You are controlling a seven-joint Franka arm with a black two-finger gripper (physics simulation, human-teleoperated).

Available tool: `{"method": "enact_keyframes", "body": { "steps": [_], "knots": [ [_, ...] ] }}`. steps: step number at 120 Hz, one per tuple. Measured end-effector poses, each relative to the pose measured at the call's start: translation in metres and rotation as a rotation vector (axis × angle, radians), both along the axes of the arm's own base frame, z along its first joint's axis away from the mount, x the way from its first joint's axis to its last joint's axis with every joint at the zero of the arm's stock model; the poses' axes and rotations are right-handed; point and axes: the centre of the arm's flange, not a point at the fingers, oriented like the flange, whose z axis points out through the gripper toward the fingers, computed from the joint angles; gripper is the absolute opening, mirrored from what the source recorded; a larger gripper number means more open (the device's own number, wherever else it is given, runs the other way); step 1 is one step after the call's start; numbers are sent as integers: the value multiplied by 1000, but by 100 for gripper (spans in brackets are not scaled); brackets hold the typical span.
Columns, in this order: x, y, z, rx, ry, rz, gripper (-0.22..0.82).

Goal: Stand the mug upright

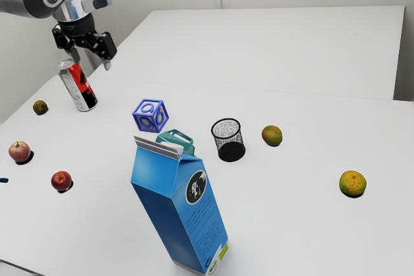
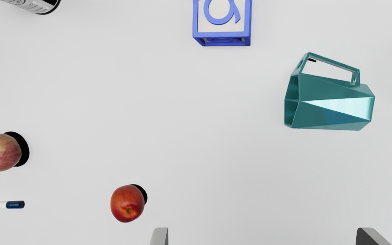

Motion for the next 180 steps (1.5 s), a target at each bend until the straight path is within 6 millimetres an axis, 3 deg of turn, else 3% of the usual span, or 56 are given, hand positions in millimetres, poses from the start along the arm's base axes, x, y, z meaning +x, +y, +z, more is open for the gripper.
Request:
{"method": "enact_keyframes", "body": {
  "steps": [36,49,60,84,93,111,127,180],
  "knots": [
    [-1,1,4,-2,-30,-4,60],
    [-1,4,-9,-24,-11,4,60],
    [2,23,-37,-117,31,60,60],
    [20,90,-125,-395,141,263,60],
    [25,105,-154,-472,173,316,60],
    [47,77,-200,-554,232,305,60],
    [63,75,-240,-618,249,326,60],
    [95,76,-309,-746,233,373,60]
  ]
}}
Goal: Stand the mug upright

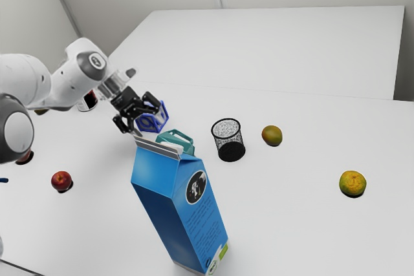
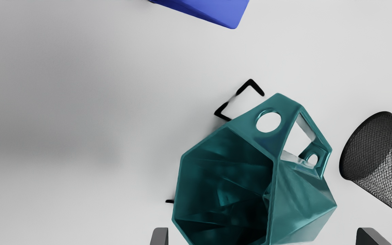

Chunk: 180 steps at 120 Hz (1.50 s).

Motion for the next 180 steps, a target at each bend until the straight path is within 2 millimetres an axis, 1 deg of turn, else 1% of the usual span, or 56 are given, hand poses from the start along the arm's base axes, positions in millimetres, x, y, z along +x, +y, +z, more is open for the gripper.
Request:
{"method": "enact_keyframes", "body": {
  "steps": [9,22,43,68,84,88,100,105,112,121,129,140,169,173,180],
  "knots": [
    [2,0,-7,-19,-5,16,60],
    [6,-3,-13,-56,-22,49,60],
    [7,-12,-26,-129,-27,99,60],
    [9,-24,-42,-177,-17,119,60],
    [9,-25,-46,-191,-16,128,60],
    [10,-25,-45,-189,-17,127,53],
    [11,-27,-42,-179,-23,116,25],
    [11,-27,-41,-176,-25,113,16],
    [12,-27,-39,-173,-27,111,6],
    [13,-28,-33,-170,-37,106,-3],
    [17,-30,-25,-165,-52,99,-8],
    [22,-38,-15,-160,-72,80,-12],
    [28,-61,-12,-146,-87,52,-17],
    [28,-66,-6,-139,-96,43,-17],
    [27,-71,12,-105,-119,15,-17]
  ]
}}
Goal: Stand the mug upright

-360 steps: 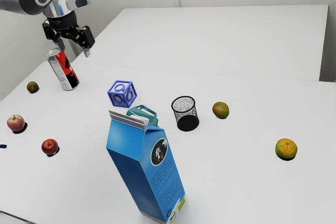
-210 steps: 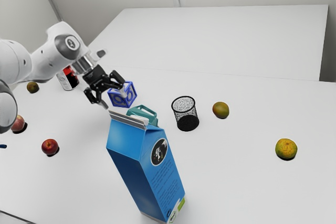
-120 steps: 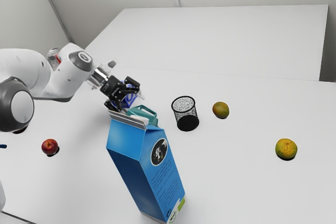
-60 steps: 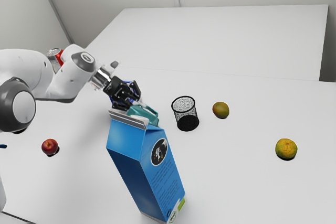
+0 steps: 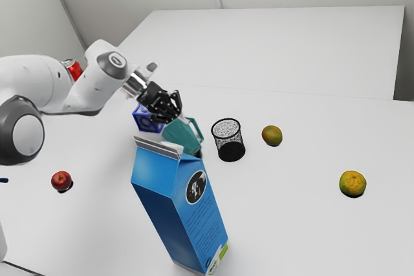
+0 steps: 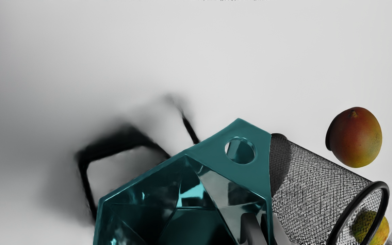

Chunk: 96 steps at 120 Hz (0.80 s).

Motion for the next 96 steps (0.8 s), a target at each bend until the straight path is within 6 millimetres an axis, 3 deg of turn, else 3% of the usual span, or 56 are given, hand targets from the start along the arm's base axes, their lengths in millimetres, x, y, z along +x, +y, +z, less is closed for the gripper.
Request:
{"method": "enact_keyframes", "body": {
  "steps": [14,24,62,96],
  "knots": [
    [-5,-10,37,117,-48,-77,-18],
    [-9,-13,48,219,-57,-136,-18],
    [-23,-19,68,523,-51,-294,-18],
    [-27,-23,63,644,-19,-358,-18]
  ]
}}
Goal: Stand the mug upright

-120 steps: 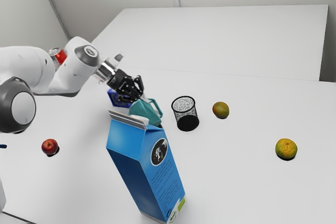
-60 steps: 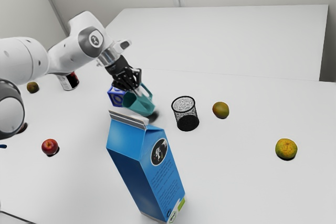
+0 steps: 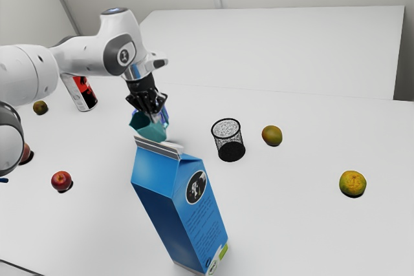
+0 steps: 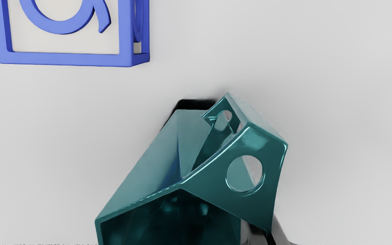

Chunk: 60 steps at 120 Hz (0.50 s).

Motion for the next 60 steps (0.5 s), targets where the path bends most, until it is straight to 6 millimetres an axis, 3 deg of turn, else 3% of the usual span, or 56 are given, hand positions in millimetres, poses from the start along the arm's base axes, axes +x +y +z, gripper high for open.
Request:
{"method": "enact_keyframes", "body": {
  "steps": [42,60],
  "knots": [
    [-3,-13,-9,36,23,-9,-18],
    [-3,-14,-25,29,44,7,-18]
  ]
}}
